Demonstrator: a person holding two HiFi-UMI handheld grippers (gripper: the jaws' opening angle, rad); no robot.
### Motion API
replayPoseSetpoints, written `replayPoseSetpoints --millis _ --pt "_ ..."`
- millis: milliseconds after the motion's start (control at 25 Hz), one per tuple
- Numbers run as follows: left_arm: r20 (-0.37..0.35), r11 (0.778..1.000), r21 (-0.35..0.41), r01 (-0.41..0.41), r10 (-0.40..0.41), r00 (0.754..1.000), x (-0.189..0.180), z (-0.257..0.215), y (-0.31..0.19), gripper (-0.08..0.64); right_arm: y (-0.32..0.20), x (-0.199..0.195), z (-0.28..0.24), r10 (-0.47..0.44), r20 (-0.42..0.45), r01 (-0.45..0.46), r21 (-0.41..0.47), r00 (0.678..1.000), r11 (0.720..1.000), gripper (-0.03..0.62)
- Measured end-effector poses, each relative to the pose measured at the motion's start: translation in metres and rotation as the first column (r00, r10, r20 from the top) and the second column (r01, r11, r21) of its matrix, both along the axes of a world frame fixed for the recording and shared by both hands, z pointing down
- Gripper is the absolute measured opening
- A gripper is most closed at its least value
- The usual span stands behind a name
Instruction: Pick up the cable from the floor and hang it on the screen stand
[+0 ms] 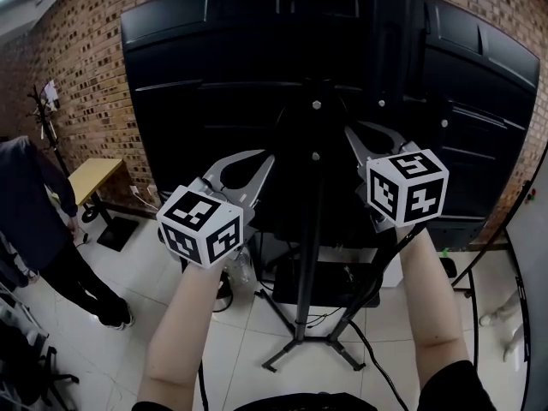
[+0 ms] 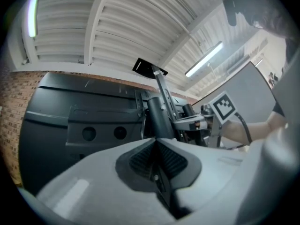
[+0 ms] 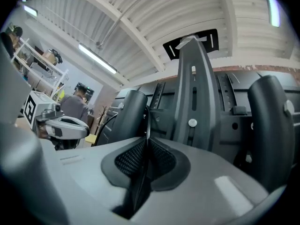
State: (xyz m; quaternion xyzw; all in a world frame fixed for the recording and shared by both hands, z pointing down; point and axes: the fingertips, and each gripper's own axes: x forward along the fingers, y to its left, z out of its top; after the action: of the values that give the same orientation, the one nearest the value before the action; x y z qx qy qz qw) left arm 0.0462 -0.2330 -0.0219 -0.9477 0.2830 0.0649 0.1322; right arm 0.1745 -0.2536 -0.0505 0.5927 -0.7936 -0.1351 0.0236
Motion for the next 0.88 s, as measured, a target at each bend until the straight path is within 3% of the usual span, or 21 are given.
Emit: replayPoseSetpoints --millis 280,480,880 --pt "0.001 0.999 -0.040 0.034 -0.034 0.999 -0.011 0.023 0.003 0.000 0.011 -0.002 0.004 -0.029 0.049 0.024 0.098 0.998 0.995 0.037" --pt "-0.012 0.999 -0.031 0.035 -0.035 0.999 -0.012 0.028 0.014 0.001 0.020 -0.001 0.024 -0.046 0.060 0.039 0.108 0.997 0.993 0.075" --pt "-0.022 0.999 -0.019 0.050 -0.050 0.998 -0.017 0.054 0.035 0.002 0.053 -0.007 0.063 -0.084 0.069 0.076 0.109 0.994 0.991 0.086"
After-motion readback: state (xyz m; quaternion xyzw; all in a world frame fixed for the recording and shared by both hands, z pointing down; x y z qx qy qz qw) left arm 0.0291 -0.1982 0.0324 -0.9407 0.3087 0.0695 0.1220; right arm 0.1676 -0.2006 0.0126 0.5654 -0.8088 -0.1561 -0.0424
